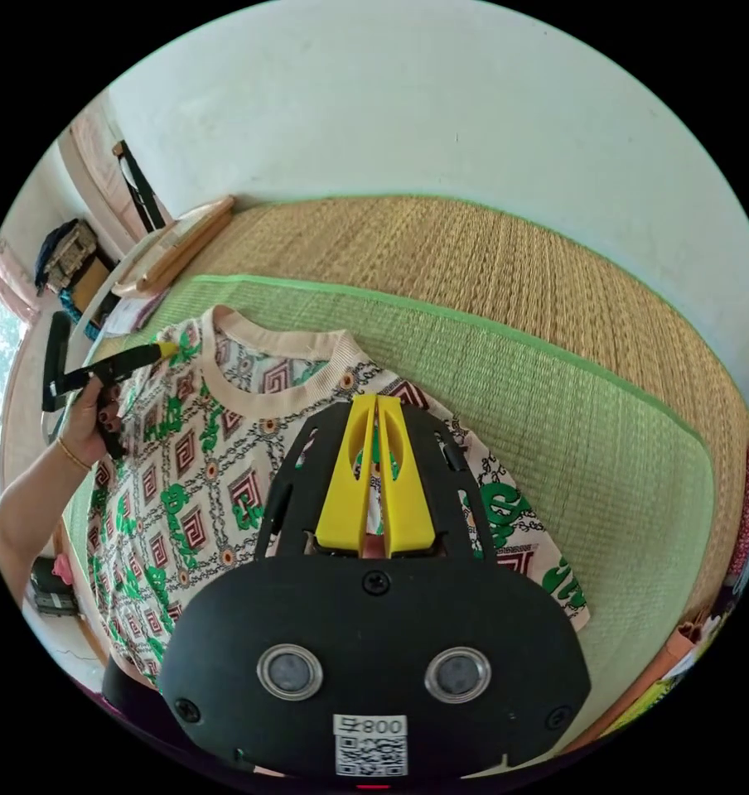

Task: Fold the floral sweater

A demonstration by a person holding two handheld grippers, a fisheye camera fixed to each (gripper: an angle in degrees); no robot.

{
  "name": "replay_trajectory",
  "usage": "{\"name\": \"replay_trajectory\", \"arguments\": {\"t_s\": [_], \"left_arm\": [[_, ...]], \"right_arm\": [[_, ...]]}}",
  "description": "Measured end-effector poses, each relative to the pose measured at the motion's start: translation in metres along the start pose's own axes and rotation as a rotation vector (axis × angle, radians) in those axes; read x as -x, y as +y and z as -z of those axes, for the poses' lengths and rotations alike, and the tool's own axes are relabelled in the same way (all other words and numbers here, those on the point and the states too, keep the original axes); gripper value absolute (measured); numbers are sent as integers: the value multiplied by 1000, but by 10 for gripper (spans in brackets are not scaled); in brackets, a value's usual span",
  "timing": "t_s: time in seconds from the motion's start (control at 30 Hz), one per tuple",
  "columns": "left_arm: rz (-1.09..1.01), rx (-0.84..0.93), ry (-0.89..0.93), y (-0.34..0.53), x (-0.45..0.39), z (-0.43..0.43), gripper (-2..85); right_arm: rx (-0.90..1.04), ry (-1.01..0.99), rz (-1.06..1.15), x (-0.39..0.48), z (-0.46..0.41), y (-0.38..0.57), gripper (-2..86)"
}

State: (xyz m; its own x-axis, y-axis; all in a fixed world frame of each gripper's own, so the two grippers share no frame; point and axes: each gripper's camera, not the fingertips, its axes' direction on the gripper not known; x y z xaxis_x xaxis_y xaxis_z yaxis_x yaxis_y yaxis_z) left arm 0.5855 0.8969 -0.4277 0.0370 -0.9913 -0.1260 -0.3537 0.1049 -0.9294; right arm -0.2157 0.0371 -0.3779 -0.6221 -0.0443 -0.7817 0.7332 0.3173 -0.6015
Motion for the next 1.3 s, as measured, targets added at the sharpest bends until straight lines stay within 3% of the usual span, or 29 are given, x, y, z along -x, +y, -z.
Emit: {"name": "replay_trajectory", "arguments": {"t_s": [0.27, 0.47, 0.93, 1.1, 1.2, 1.3], "left_arm": [[-71, 5, 37, 21, 5, 34, 0], [-137, 67, 43, 30, -18, 19, 0], [-105, 37, -21, 48, -19, 40, 1], [-21, -39, -117, 83, 22, 94, 1], [75, 18, -201, 104, 57, 107, 1], [167, -23, -170, 122, 77, 124, 1]], "right_arm": [[-52, 29, 35, -16, 64, 48, -6], [36, 128, -132, -74, 73, 104, -5], [63, 172, -183, -113, 83, 71, -6], [9, 156, -238, -131, 113, 104, -6], [23, 147, -287, -145, 115, 120, -6], [-1, 111, -351, -158, 125, 126, -6]]}}
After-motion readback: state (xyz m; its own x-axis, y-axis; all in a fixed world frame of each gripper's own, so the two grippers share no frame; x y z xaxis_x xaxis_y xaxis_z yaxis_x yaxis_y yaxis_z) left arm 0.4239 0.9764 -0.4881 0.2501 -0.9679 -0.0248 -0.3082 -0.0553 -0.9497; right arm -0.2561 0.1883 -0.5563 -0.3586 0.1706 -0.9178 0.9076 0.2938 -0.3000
